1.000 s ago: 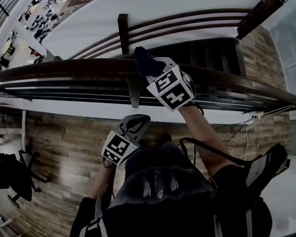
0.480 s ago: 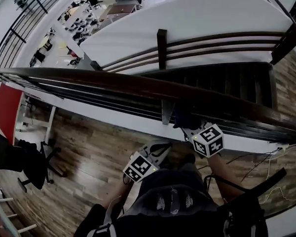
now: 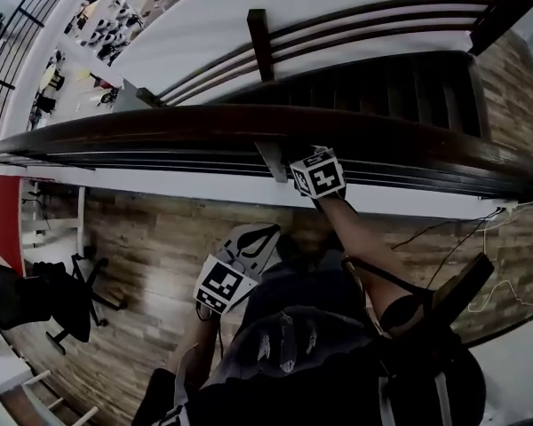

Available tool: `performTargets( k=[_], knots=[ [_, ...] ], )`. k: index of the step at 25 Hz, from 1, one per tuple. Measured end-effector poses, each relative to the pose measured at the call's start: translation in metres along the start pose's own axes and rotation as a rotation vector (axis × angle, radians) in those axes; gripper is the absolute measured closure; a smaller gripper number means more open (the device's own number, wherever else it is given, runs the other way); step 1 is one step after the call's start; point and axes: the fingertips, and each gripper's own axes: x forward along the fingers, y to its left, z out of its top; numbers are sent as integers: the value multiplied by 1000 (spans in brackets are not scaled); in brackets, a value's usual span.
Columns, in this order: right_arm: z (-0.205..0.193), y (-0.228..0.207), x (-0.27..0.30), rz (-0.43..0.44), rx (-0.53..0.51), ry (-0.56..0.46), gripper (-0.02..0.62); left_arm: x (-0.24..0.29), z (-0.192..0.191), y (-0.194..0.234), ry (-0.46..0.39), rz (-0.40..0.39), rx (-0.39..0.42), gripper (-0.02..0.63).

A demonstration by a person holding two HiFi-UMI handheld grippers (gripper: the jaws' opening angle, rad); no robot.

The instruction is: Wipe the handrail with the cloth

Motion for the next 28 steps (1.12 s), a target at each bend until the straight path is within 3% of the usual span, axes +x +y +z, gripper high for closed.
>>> performTargets(
  k=[5,8,11,19,28],
  knots=[
    [-5,-3,9,-1,-33,19,528,5,-9,6,1,-11,-35,600],
    [-16,-11,0,15,-24,28,528,19,-18,-2,-2,-54,-67,600],
    [-26,-35,-25,5,-35,34,529,45,-9,-18,-4,-107,-44,600],
    [-87,-177,-139,-130,0,19,529,144,64,-97,13,-210,89,600],
    [-166,-374,-287,-225,54,-16,528,287,121,-232,28,-262,122,600]
  ],
)
